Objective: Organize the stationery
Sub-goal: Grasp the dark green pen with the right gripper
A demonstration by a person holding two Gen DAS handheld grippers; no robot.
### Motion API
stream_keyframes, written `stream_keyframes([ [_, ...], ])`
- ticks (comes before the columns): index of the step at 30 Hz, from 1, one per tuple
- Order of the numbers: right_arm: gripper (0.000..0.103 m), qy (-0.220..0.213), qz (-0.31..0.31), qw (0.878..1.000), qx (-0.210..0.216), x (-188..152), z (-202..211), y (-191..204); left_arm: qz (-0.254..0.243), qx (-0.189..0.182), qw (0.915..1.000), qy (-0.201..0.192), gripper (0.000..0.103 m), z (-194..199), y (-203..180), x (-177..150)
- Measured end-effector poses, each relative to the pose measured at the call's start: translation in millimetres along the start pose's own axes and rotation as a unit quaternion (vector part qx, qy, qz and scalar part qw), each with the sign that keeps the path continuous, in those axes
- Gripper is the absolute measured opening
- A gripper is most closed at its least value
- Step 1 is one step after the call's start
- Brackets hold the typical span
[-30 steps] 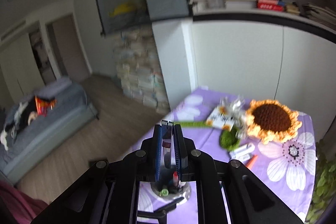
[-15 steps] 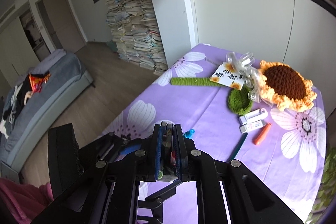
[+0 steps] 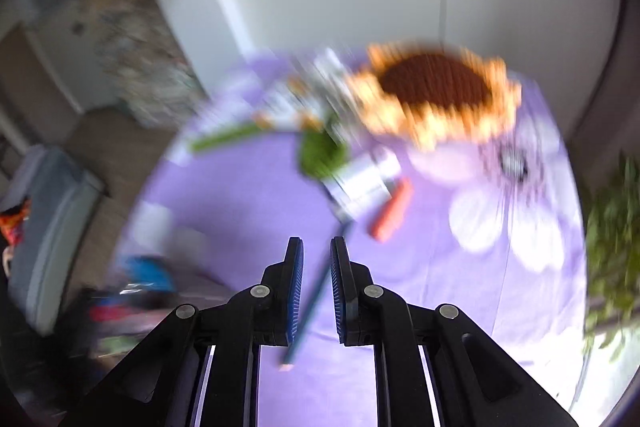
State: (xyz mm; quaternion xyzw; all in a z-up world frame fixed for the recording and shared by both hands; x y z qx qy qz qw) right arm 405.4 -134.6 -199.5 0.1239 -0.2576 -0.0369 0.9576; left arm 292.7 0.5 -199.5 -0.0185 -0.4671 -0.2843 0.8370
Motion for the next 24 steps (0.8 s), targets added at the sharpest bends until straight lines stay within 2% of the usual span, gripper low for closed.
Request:
stream_keyframes([
  [2,0.012,0.03,-0.018,0.999,-0.021,-1.2,-29.4,-13.5,-0.001,-0.001,1.0,0.0,0.072,0.7,-0.1,0.0],
  [6,0.012,0.061,-0.042,0.997,-0.005,3.1,-56.0,-18.2,-0.002,-0.003,1.0,0.001,0.072,0.5,0.7,0.6],
  [12,0.012,0.071,-0.027,0.997,-0.029,12.0,-73.0,-7.1,-0.002,-0.003,1.0,0.0,0.072,-0.3,1.4,0.2],
  [15,0.013,0.069,-0.022,0.996,-0.053,14.4,-82.6,-9.6,-0.002,-0.003,1.0,0.0,0.072,-0.2,1.6,0.2],
  [19,0.013,0.069,-0.01,0.996,-0.058,18.1,-86.3,-5.0,-0.002,-0.003,1.0,0.0,0.072,-0.2,1.3,-0.2],
  [22,0.009,0.064,0.009,0.996,-0.054,15.5,-85.0,-0.7,-0.002,-0.003,1.0,0.0,0.072,-0.2,1.3,-0.5],
  [24,0.008,0.058,0.003,0.998,-0.032,13.3,-76.1,-0.7,-0.002,-0.003,1.0,0.0,0.072,-0.2,1.3,-0.4],
])
Point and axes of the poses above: each gripper's, at about its wrist camera, not at the fingertips, and z roughly against the way its jaws point, y to its left, x to its top, the point moved 6 cm from there along -z, roughly the way its jaws point, and after that the axes turned 15 degrees about -z, right-handed, at the moved point
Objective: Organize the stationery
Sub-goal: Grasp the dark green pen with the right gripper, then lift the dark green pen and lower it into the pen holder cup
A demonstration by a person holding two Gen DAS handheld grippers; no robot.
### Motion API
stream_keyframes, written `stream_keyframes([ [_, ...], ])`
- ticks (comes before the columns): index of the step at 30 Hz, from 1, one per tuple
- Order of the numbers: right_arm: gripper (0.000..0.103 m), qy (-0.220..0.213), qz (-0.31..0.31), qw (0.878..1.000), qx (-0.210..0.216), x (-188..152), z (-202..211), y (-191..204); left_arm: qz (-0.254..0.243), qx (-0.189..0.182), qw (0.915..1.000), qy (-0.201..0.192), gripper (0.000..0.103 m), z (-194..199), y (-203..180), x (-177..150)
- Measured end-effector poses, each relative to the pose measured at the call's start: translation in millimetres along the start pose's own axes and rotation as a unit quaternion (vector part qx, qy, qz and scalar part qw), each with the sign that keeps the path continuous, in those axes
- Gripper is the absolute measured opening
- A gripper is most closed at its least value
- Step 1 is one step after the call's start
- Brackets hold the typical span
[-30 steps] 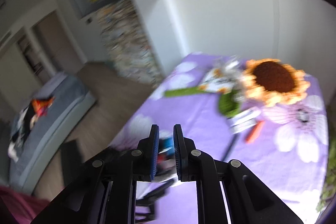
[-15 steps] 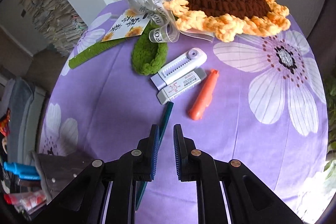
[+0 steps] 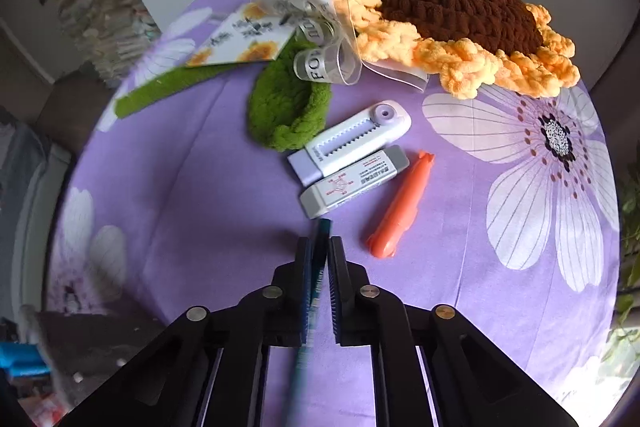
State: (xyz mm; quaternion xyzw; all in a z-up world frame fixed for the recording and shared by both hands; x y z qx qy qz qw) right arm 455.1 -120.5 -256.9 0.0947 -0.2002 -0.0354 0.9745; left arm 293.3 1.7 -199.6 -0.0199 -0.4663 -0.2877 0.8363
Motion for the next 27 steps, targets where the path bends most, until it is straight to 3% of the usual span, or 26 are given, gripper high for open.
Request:
stream_keyframes([
  [9,0.008,-0.108,0.023,0.99,0.093,-18.4,118.7,14.9,0.001,0.001,1.0,0.001,0.072,0.1,0.3,-0.6],
  [16,0.008,-0.222,0.054,0.961,0.153,-29.6,209.7,48.1,0.0,0.002,1.0,0.001,0.072,0.9,0.3,-1.5],
  [21,0.008,-0.262,0.093,0.943,0.18,-37.4,241.6,72.3,0.0,0.002,1.0,0.003,0.072,1.8,0.7,-1.4],
  [24,0.008,-0.254,0.104,0.95,0.146,-34.3,227.0,73.0,0.0,0.002,1.0,0.001,0.072,2.1,1.1,-1.2],
  [27,0.008,-0.171,0.081,0.975,0.115,-26.2,171.8,54.7,-0.001,0.001,1.0,0.001,0.072,2.5,1.4,-1.2],
])
Point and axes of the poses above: each gripper's, at about its wrist camera, not at the fingertips, and z roughly against the way its jaws point, y to its left, x to its top, the point moved 6 cm from there along -z, roughly the way its jaws point, and after that the axes turned 15 degrees about -z, right-handed, at the moved point
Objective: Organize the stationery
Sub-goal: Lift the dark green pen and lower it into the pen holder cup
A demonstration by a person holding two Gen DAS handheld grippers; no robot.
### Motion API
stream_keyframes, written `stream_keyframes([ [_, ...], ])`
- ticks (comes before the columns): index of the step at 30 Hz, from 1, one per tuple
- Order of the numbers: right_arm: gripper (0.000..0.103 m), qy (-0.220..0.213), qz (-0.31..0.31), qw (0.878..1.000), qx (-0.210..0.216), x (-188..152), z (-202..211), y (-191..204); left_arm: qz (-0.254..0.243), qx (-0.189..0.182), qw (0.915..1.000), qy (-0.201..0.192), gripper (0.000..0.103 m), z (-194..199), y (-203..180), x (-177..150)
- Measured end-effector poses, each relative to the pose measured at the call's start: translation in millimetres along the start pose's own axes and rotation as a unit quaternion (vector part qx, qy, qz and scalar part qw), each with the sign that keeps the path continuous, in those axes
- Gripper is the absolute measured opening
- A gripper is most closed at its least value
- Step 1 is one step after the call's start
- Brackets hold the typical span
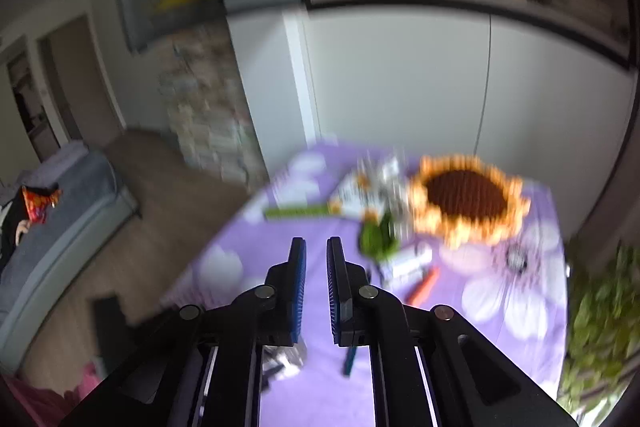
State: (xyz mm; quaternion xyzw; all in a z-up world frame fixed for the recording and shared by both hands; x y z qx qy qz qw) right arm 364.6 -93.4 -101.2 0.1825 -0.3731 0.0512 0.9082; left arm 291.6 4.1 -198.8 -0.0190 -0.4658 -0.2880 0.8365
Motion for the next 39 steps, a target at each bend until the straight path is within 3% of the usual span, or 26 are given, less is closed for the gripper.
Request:
stream_keyframes([
  [6,0.009,0.115,-0.049,0.99,-0.062,-71.1,-67.6,-56.9,0.0,0.0,1.0,0.0,0.072,-1.9,-1.3,0.1],
  [9,0.01,0.133,-0.067,0.988,-0.049,-96.8,-75.7,-61.5,0.0,0.0,1.0,0.0,0.072,-2.0,-1.9,-0.7],
  [11,0.027,0.124,-0.071,0.989,-0.043,-103.3,-75.9,-61.9,0.0,-0.001,1.0,0.002,0.072,-2.8,-2.3,-0.9],
  [13,0.036,0.116,-0.066,0.99,-0.05,-106.8,-75.6,-62.4,0.001,0.0,1.0,0.003,0.072,-3.2,-3.1,-1.6],
  [19,0.034,0.123,-0.057,0.988,-0.07,-117.2,-87.6,-66.7,0.003,-0.001,1.0,0.003,0.072,-3.2,-3.0,-1.6],
  [21,0.026,0.127,-0.047,0.988,-0.073,-121.9,-92.6,-63.9,0.002,0.001,1.0,0.002,0.072,-3.2,-3.7,-1.5],
  [22,0.013,0.129,-0.04,0.988,-0.079,-124.6,-94.9,-63.7,0.001,0.001,1.0,0.002,0.072,-3.3,-4.0,-1.5],
  [23,0.008,0.119,-0.025,0.988,-0.096,-124.3,-94.1,-64.3,0.001,0.001,1.0,0.002,0.072,-2.9,-4.0,-1.8],
  [27,0.008,0.112,-0.041,0.989,-0.086,-119.5,-82.3,-69.6,0.002,0.0,1.0,0.003,0.072,-2.0,-3.3,-2.0],
  [34,0.008,0.028,-0.046,0.998,-0.045,-82.8,-6.5,-62.6,0.002,0.001,1.0,0.003,0.072,-1.5,-3.6,-2.0],
  [39,0.008,-0.02,-0.036,0.999,-0.03,-58.3,23.2,-48.8,0.003,0.002,1.0,0.003,0.072,-0.6,-3.9,-2.1],
])
Point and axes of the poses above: each gripper's, at about its wrist camera, not at the fingertips, and z roughly against the way its jaws point, y to its left, x to its top, the point moved 6 cm from there along -z, roughly the way its jaws point, and after that the axes turned 15 degrees about -z, right-handed, at the moved point
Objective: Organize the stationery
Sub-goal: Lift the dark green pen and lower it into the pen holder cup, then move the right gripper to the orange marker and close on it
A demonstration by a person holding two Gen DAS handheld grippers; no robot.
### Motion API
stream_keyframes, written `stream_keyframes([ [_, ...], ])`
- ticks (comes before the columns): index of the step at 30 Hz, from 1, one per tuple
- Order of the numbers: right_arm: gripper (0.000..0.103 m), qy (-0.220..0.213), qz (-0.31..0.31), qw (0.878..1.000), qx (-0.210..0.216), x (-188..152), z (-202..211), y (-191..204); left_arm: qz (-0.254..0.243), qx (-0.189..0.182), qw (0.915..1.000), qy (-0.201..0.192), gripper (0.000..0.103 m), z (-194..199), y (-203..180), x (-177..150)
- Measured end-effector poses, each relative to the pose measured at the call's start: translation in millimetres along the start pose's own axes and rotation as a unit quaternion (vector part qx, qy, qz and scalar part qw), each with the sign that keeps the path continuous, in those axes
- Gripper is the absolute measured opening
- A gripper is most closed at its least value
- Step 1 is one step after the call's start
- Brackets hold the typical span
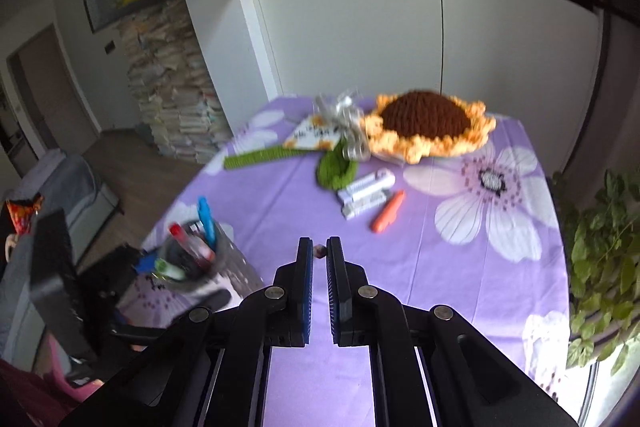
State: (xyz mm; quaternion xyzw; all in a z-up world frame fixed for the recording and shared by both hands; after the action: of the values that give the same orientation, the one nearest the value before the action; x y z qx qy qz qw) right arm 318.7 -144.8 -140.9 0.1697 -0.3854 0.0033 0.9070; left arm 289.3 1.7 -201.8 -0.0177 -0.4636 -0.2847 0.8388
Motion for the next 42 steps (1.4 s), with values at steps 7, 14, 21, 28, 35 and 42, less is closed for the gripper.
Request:
stream_keyframes([
  [7,0.007,-0.041,0.033,0.998,0.026,19.6,24.8,27.2,0.0,0.0,1.0,0.0,0.072,0.2,-0.4,0.0],
  [14,0.007,-0.113,0.085,0.987,0.082,44.3,83.3,73.5,-0.001,0.001,1.0,0.0,0.072,0.1,-0.4,0.5],
  [21,0.007,-0.08,0.127,0.981,0.124,38.3,76.2,112.6,-0.002,0.001,1.0,0.0,0.072,0.2,-0.7,1.0],
  [28,0.007,0.028,0.103,0.988,0.108,17.7,0.7,103.0,-0.003,0.0,1.0,0.0,0.072,0.2,-0.2,1.0],
  [35,0.008,0.084,0.072,0.988,0.108,9.4,-33.7,89.7,-0.003,-0.001,1.0,0.0,0.072,-1.1,0.7,-0.2],
  [42,0.008,0.082,0.021,0.986,0.144,20.3,-25.1,73.4,-0.002,-0.001,1.0,0.0,0.072,-1.1,0.8,-0.1],
])
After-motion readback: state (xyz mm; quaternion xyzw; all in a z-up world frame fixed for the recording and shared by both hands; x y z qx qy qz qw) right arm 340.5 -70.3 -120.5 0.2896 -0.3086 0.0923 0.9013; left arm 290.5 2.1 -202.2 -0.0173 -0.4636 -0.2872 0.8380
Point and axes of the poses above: each gripper's, at about its wrist camera, not at the fingertips, and z roughly against the way its jaws point, y to its left, x to its top, the point moved 6 cm from there along -z, roughly the way its jaws point, and after that the axes turned 15 degrees about -z, right-handed, at the moved point
